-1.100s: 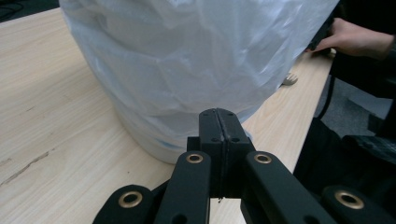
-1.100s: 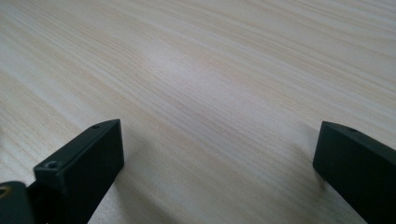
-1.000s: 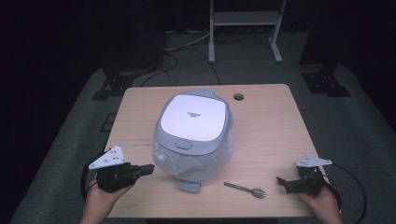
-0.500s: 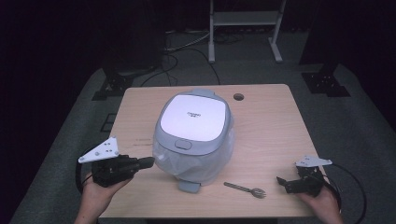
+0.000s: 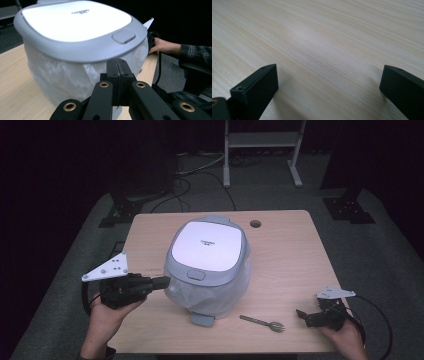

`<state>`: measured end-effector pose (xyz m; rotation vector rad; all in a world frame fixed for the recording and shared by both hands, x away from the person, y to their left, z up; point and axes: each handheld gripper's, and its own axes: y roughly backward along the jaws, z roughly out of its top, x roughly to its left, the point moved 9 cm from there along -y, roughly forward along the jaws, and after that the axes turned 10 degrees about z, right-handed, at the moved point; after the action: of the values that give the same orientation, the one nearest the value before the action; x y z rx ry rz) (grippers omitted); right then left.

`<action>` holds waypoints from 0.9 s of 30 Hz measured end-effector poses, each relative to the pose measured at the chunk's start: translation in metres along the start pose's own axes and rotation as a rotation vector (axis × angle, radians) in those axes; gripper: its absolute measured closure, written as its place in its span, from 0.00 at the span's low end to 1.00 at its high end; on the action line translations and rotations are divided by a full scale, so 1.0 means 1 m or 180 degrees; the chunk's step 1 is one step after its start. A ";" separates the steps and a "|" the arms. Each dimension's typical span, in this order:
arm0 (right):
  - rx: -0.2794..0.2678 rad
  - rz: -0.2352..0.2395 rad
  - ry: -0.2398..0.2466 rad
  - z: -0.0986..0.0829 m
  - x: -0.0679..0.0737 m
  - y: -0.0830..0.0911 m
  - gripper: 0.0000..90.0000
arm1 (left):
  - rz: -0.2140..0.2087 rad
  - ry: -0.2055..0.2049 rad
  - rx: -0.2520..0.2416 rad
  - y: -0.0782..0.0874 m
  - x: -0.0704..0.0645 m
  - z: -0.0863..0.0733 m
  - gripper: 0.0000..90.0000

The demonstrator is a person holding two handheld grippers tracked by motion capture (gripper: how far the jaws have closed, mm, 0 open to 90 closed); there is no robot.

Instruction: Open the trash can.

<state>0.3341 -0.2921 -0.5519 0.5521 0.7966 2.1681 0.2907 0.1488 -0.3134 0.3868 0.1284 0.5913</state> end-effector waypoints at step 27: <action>0.0001 0.0000 -0.0002 0.000 0.000 0.000 0.01 | -0.0229 -0.0235 -0.0119 -0.036 -0.021 0.038 1.00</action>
<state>0.3340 -0.2921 -0.5519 0.5531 0.7967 2.1678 0.3003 0.0973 -0.2920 0.3659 0.0601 0.5072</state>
